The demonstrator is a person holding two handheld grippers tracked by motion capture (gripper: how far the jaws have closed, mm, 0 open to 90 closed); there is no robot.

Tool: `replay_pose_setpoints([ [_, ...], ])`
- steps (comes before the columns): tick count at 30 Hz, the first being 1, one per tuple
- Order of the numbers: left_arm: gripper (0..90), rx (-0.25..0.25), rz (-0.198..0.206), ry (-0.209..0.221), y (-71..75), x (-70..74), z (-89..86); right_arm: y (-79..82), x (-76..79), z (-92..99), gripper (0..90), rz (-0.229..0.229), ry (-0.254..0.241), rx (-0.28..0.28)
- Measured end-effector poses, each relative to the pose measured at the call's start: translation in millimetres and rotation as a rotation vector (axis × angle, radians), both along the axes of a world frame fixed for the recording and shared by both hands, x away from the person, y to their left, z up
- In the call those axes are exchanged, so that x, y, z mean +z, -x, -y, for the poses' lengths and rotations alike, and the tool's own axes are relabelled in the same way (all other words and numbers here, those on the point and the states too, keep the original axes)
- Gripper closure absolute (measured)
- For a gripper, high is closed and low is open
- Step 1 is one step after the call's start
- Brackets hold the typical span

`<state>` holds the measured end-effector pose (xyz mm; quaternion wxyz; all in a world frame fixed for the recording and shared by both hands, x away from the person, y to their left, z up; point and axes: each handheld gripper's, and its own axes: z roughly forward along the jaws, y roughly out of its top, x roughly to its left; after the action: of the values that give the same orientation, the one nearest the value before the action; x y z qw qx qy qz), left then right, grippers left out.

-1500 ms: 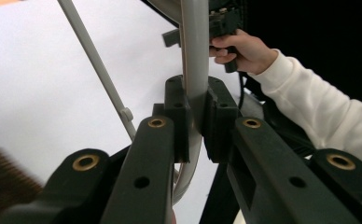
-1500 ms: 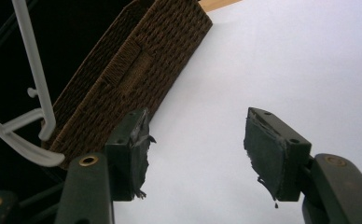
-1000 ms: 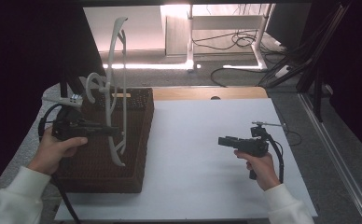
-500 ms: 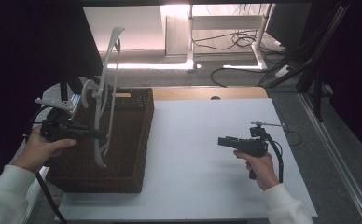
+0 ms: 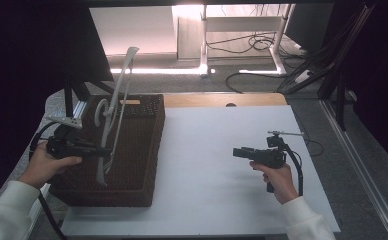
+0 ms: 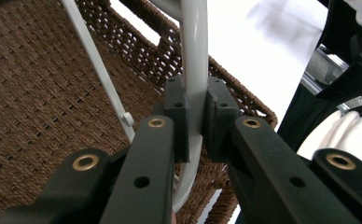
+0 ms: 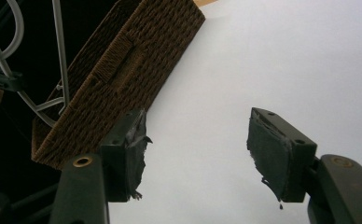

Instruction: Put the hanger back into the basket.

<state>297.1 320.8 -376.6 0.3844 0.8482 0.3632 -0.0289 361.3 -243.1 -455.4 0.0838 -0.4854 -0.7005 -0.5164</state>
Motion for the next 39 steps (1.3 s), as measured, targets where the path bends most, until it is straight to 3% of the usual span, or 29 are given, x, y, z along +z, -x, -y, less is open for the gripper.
replay_pose_setpoints([
  [5,81.9,-0.017,-0.011,-0.016,1.3,-7.3,-0.1,-0.1,-0.4,0.9,37.6,-0.003,0.0,-0.006],
  [21,81.8,-0.059,-0.066,-0.158,-1.8,-27.4,-4.0,-0.5,-2.5,3.2,37.5,-0.006,-0.002,-0.02],
  [29,81.7,-0.044,-0.089,-0.207,-6.8,-38.7,-10.3,-0.4,-2.8,3.5,37.5,-0.007,-0.001,-0.022],
  [36,81.5,-0.024,-0.111,-0.215,-13.0,-46.9,-12.3,-0.4,-3.3,3.0,37.4,-0.011,-0.001,-0.021],
  [38,81.3,-0.014,-0.137,-0.235,-15.4,-51.7,-11.6,-0.5,-3.2,3.4,37.3,-0.01,-0.001,-0.022],
  [39,79.4,0.004,-0.131,-0.258,-16.8,-54.1,-11.6,-0.5,-3.0,3.6,37.4,-0.013,-0.002,-0.025],
])
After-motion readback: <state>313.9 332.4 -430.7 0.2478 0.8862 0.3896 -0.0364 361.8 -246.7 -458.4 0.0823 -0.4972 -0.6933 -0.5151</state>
